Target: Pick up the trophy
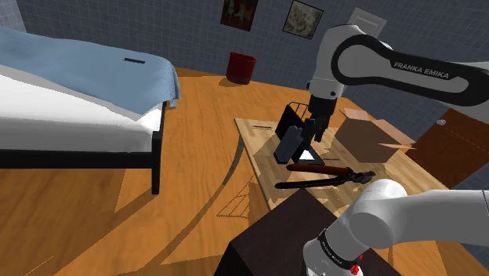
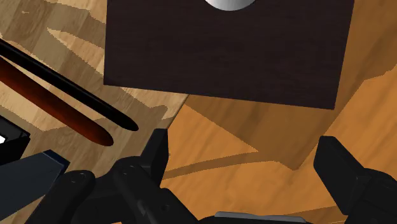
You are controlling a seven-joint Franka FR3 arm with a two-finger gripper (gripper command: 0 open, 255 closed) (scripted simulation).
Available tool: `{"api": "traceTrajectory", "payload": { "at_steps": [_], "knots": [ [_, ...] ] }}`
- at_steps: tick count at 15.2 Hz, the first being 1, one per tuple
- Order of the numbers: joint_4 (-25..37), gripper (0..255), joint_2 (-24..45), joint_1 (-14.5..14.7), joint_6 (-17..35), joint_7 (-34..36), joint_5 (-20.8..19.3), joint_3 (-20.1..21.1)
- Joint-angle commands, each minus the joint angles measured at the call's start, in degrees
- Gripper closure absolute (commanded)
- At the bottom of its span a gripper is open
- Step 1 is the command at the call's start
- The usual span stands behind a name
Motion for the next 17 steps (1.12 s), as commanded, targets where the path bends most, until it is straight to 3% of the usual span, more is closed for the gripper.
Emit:
{"api": "traceTrajectory", "payload": {
  "at_steps": [1, 10, 17],
  "knots": [
    [0.0, 0, 0.0, 0.0, 0.0, 0.0, 0.0, 0.0],
    [3.08, 0, 13.8, -5.73, 12.21, -0.8, -4.76, -6.33],
    [8.66, 0, 25.66, -9.37, 19.86, -1.5, -6.29, -11.23]
  ]
}}
